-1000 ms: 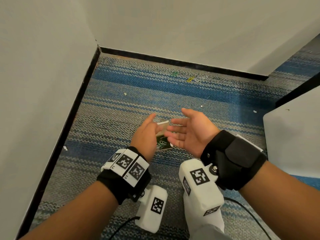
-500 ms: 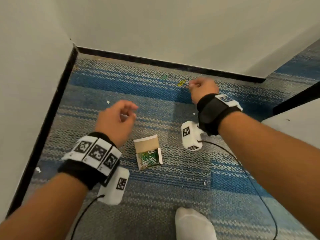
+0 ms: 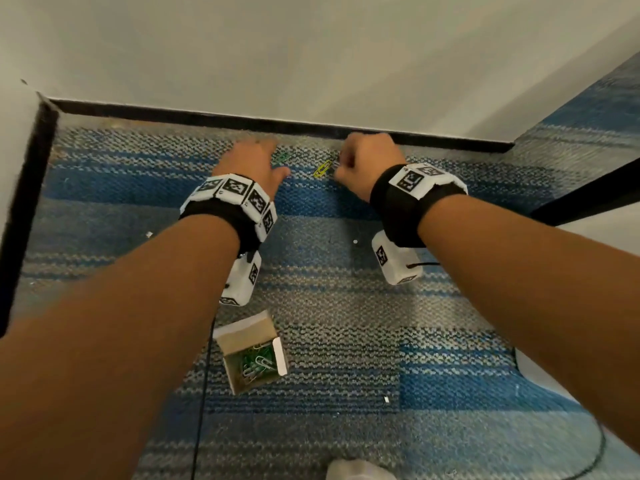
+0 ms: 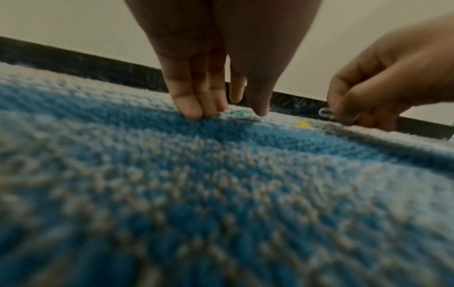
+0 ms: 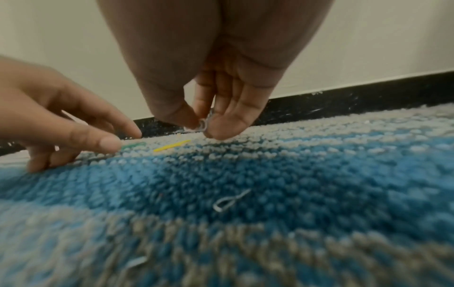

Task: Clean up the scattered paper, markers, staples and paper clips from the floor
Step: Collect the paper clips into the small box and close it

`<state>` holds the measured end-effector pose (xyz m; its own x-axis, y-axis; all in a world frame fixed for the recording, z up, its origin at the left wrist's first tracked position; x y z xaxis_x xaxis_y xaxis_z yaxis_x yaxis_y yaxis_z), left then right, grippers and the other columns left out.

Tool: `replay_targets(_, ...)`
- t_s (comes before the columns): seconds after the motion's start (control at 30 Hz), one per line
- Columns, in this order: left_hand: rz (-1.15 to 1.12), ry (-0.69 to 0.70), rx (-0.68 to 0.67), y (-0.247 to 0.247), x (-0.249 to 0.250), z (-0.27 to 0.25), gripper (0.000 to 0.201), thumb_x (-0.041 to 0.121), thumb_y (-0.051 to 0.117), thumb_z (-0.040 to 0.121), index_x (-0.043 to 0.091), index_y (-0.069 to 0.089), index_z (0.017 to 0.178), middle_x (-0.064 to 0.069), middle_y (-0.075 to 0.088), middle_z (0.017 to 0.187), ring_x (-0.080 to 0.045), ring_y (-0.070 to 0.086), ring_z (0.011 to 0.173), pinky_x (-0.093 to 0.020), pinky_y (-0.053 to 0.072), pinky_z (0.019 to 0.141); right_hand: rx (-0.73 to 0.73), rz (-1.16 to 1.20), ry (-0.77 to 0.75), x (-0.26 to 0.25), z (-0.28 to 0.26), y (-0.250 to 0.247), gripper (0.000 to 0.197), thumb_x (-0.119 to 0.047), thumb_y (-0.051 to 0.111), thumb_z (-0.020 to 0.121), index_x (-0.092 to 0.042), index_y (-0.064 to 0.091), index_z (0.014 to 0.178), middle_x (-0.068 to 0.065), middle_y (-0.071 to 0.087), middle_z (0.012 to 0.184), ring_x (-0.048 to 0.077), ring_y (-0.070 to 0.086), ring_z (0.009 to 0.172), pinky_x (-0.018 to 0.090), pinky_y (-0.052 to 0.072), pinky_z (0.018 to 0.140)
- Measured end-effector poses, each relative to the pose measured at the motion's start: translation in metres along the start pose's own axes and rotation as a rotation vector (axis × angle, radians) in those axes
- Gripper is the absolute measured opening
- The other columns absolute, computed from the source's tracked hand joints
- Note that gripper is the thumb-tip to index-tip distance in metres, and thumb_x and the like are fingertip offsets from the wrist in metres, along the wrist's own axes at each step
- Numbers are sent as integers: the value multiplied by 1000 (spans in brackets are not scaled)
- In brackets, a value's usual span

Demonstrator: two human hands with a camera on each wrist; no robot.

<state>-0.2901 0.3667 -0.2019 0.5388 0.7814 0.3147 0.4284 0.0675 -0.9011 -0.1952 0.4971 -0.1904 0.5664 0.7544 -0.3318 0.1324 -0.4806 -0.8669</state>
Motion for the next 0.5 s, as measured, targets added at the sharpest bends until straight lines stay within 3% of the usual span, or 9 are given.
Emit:
replay_targets(0.07,-8,-23,22,5,0,7,43,34,60,86,12,54,122,-21,57,122,-40,52,113,-47,44,95,35,90,5,7,1,-5,27,-20,54,85,-14,53,112,17,62,109,34,59,98,34,47,80)
replay_targets(0.17,-41,-2,8,5,4,13,25,23,60,87,7,63,105,-22,59,116,-39,55,106,-43,45,91,67,22,-2,19,8,-12,34,-12,45,91,-14,55,123,19,59,118,37,56,107,36,46,88)
replay_targets(0.3,-24,39,-5,2,17,16,14,13,57,87,6,68,94,-23,59,110,-39,56,101,-40,45,86,7,-136,-57,22,15,-6,32,-11,48,93,-15,61,121,21,58,117,41,56,108,39,46,91)
replay_targets(0.5,-24,305,-25,21,76,7,20,16,58,87,6,64,103,-19,57,113,-36,52,108,-41,44,91,48,-158,-75,22,20,-7,20,-10,56,88,-10,66,105,18,59,110,39,58,102,39,50,85)
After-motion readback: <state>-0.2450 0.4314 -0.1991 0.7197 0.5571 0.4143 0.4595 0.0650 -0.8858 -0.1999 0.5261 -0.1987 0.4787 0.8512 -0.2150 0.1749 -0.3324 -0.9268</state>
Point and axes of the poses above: each hand's wrist, its own z-axis towards the middle knuckle, its own y-axis out of the palm, x = y × z, the point moved 8 cm from there along z, towards the middle knuckle
